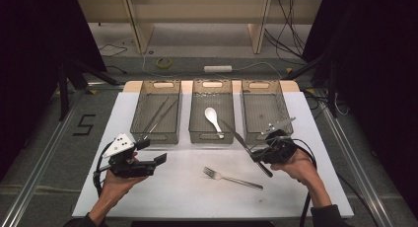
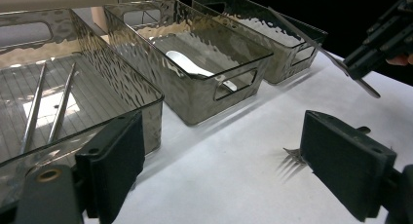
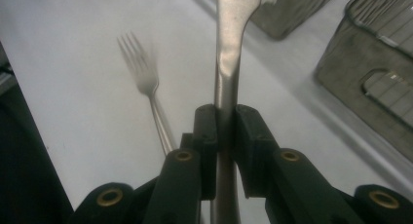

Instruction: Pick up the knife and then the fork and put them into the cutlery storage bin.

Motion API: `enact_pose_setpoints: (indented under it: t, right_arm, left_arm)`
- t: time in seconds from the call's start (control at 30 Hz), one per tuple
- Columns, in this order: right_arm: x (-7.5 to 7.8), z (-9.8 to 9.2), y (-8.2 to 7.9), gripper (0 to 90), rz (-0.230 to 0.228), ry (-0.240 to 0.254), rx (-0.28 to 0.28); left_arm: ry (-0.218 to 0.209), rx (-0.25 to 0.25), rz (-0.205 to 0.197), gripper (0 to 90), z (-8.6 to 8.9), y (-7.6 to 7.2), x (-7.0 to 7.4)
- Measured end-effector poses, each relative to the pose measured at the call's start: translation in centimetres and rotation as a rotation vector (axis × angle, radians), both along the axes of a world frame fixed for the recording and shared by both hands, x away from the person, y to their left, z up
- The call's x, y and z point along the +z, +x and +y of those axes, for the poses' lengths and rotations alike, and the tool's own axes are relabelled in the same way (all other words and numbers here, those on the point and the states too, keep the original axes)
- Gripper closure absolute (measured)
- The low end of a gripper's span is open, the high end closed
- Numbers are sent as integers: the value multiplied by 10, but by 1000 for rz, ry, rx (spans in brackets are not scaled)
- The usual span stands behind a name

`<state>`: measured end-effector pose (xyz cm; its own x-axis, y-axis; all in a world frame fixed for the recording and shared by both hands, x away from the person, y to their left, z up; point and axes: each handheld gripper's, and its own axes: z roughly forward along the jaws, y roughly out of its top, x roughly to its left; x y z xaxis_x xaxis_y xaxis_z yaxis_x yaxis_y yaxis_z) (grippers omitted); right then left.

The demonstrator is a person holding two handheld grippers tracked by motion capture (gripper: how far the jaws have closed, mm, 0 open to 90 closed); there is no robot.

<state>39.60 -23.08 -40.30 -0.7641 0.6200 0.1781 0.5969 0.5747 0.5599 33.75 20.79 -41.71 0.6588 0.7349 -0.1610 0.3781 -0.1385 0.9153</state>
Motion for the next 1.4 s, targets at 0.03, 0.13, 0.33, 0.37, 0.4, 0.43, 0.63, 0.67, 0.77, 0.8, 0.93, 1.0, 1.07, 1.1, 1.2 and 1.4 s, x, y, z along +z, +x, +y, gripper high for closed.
enact_pose_setpoints:
  t: [0.03, 0.13, 0.33, 0.37, 0.4, 0.43, 0.63, 0.67, 0.77, 0.8, 0.93, 1.0, 1.07, 1.1, 1.2, 1.4]
  right_arm:
    - [2, -1, 2, 806, -4, 12, -11]
    - [9, -4, 9, 806, -17, 38, -39]
    - [25, -9, 25, 805, -47, 77, -89]
    - [27, -9, 29, 805, -53, 82, -98]
    - [29, -9, 31, 805, -56, 84, -104]
    - [31, -10, 34, 805, -57, 89, -111]
    - [40, -8, 49, 805, -67, 106, -139]
    - [41, -8, 51, 805, -69, 111, -145]
    - [44, -8, 60, 805, -79, 132, -174]
    - [45, -8, 63, 805, -82, 138, -182]
    - [47, -8, 72, 805, -87, 145, -214]
    - [49, -9, 77, 805, -91, 149, -231]
    - [51, -11, 82, 805, -94, 150, -251]
    - [52, -11, 84, 805, -93, 149, -260]
    - [54, -12, 90, 805, -94, 151, -276]
    - [56, -14, 100, 805, -99, 157, -313]
  left_arm:
    - [1, 0, 0, 163, 0, 0, 0]
    - [-1, 0, -1, 163, 0, 0, 0]
    - [-2, 1, -1, 164, 0, 0, 0]
    - [-2, 1, -2, 163, 0, 0, 0]
    - [-2, 1, -2, 163, 0, 0, 0]
    - [-2, 1, -1, 163, 0, 0, 0]
    - [-5, 3, -1, 162, 0, 0, 0]
    - [-2, 2, -2, 162, 1, 0, 0]
    - [-7, 4, -2, 162, 0, 0, 0]
    - [-7, 4, -2, 162, 0, 0, 0]
    - [-8, 4, -2, 162, 1, 0, 0]
    - [-9, 4, -2, 162, 1, 0, 0]
    - [-9, 4, -2, 162, 1, 0, 0]
    - [-8, 3, -1, 162, 1, 0, 0]
    - [-9, 3, -1, 161, 1, 0, 0]
    - [-10, 2, -1, 161, 1, 0, 0]
